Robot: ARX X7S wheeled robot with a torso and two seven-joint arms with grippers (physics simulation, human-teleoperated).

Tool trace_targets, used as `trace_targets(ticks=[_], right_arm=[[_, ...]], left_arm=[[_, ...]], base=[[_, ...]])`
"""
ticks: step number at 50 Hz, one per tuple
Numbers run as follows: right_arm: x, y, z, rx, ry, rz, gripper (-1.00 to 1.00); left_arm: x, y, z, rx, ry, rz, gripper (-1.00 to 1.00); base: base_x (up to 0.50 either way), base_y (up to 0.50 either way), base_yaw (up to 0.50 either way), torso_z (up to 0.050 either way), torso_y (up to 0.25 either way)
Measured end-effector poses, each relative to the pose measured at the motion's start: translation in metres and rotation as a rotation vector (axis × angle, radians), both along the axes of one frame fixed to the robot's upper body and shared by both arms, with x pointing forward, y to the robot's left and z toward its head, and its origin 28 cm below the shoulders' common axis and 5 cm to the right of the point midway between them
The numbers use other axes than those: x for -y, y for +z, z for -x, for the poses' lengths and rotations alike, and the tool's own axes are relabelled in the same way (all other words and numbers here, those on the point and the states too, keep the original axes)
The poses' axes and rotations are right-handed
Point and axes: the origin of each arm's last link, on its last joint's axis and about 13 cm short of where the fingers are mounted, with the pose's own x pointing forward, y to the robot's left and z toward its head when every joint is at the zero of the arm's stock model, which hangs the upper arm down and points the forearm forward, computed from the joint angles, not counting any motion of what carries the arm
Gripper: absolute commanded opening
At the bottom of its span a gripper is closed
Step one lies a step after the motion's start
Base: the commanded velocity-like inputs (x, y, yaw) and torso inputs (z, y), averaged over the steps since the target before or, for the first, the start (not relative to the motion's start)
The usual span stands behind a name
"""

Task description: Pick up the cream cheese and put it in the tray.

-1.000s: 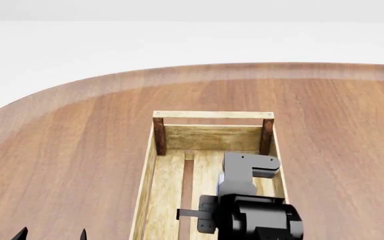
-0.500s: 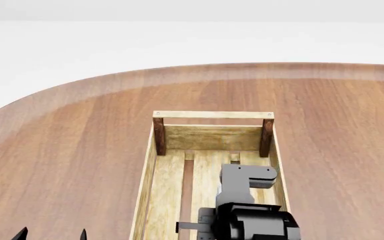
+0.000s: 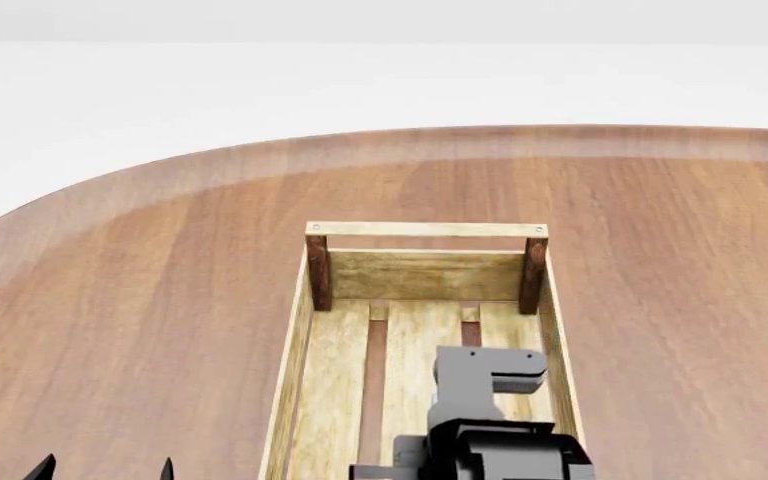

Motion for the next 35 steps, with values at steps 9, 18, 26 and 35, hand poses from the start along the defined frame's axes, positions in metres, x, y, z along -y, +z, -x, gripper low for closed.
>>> trace_targets(ticks=[9, 18, 26, 35], right_arm=[[-0.0017, -0.0023, 0.0021, -0.011, 0.013, 0.002, -1.0], [-0.0023, -0.0055, 0.0047, -0.029, 0.017, 0.005, -1.0], [-0.0023, -0.0074, 0.0064, -0.04, 0.017, 0.007, -1.0], [-0.0023, -0.0083, 0.0071, -0.045, 0.018, 0.008, -1.0]], left_arm=[[-0.0001, 0.0, -0.0002, 0.0, 0.0, 0.0, 1.0], [-0.0001, 0.0, -0.0002, 0.0, 0.0, 0.0, 1.0], [-0.0001, 0.0001, -0.0003, 0.0, 0.0, 0.0, 1.0], [-0.0001, 0.0001, -0.0005, 0.0, 0.0, 0.0, 1.0]], base=[[0.0, 0.0, 0.0, 0.001, 0.0], [0.0, 0.0, 0.0, 0.0, 0.001], [0.0, 0.0, 0.0, 0.0, 0.0], [0.0, 0.0, 0.0, 0.0, 0.0]])
